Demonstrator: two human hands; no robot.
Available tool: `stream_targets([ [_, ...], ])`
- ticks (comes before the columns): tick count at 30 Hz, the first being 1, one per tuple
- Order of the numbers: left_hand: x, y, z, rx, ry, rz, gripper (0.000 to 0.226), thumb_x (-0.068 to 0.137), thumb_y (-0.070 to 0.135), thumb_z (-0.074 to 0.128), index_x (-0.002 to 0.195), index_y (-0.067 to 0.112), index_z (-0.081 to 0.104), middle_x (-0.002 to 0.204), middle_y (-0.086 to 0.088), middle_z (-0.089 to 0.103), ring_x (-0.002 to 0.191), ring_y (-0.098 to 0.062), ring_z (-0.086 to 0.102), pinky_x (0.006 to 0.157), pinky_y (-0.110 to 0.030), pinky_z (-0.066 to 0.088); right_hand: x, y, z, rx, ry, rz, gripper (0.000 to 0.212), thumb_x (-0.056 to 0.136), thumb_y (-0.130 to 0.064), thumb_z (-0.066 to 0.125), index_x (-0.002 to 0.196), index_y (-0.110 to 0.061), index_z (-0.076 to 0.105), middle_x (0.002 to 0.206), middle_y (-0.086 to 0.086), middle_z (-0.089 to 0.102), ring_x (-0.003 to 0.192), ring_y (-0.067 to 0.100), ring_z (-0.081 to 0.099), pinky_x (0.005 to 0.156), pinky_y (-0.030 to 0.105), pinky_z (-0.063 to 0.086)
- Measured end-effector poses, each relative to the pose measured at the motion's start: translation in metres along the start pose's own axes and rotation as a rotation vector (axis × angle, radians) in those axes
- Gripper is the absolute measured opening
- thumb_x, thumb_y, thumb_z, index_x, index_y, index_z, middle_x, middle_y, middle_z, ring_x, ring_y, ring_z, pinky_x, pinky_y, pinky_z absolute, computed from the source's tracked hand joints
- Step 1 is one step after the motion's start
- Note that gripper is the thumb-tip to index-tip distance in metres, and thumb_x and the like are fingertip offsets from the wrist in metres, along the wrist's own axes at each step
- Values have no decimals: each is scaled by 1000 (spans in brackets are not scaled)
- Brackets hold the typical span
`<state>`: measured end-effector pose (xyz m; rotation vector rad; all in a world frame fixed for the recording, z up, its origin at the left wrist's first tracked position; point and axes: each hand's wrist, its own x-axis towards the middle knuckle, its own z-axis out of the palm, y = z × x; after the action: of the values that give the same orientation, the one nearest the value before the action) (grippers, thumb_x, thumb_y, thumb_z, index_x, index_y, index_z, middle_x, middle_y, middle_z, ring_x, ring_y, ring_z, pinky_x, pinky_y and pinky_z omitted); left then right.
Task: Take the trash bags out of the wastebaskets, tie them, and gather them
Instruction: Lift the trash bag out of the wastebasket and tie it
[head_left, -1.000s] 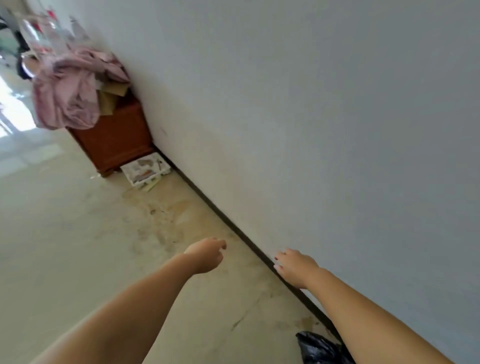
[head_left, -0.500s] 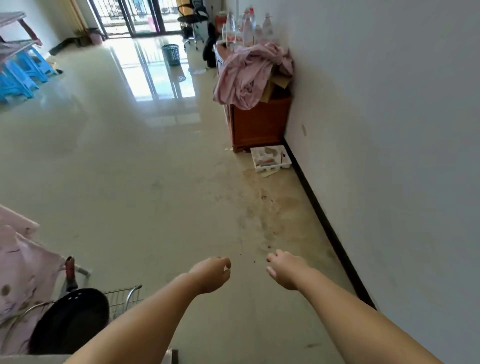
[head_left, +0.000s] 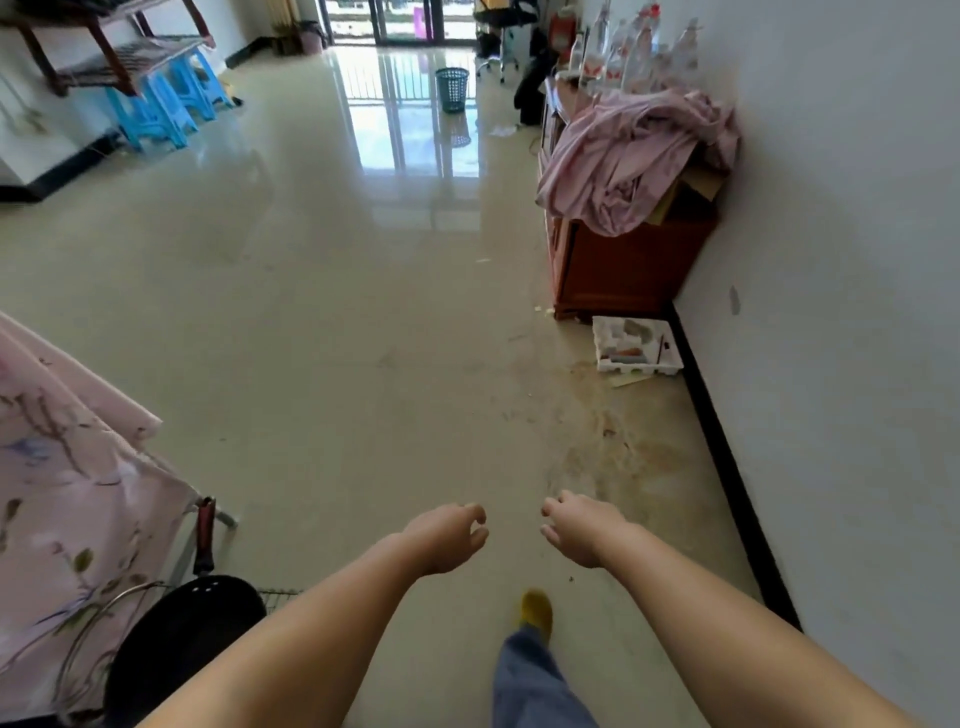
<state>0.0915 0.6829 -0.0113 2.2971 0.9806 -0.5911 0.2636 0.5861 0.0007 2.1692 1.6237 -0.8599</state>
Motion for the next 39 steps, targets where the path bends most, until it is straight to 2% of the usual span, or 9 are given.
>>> stream_targets([
  [11,152,-46,-156,-181,107,-162,38,99,37,35,128,16,48,128,-9,56,110,-27,56,93,-36,46,187,51,-172,-131,-5,-80,41,100,-36,29,131,-12,41,131,15,46,120,34,50,94,41,42],
  [17,224,-101,-229,-258,141,-212,36,99,33,38,127,12,49,126,-13,55,111,-29,55,96,-37,45,296,25,-247,-194,-56,-155,42,100,-36,28,135,-14,39,131,13,46,118,33,51,95,44,45],
  [22,294,-171,-318,-195,168,-220,36,98,36,38,126,16,50,128,-9,55,113,-28,55,96,-36,44,403,-23,-326,-200,-11,-219,45,101,-37,29,139,-15,36,136,12,43,122,33,49,96,43,44],
  [29,389,-250,-475,-71,155,-188,38,100,34,35,129,15,49,130,-12,53,115,-30,54,98,-36,44,537,-62,-450,-115,34,-191,44,101,-37,30,139,-16,37,138,11,44,122,32,49,93,38,43],
  [39,584,-305,-632,25,124,-180,38,99,37,34,129,19,49,131,-9,55,116,-29,54,95,-35,44,738,-16,-599,-97,40,-146,44,100,-37,30,137,-15,39,137,10,45,120,33,51,95,39,45],
])
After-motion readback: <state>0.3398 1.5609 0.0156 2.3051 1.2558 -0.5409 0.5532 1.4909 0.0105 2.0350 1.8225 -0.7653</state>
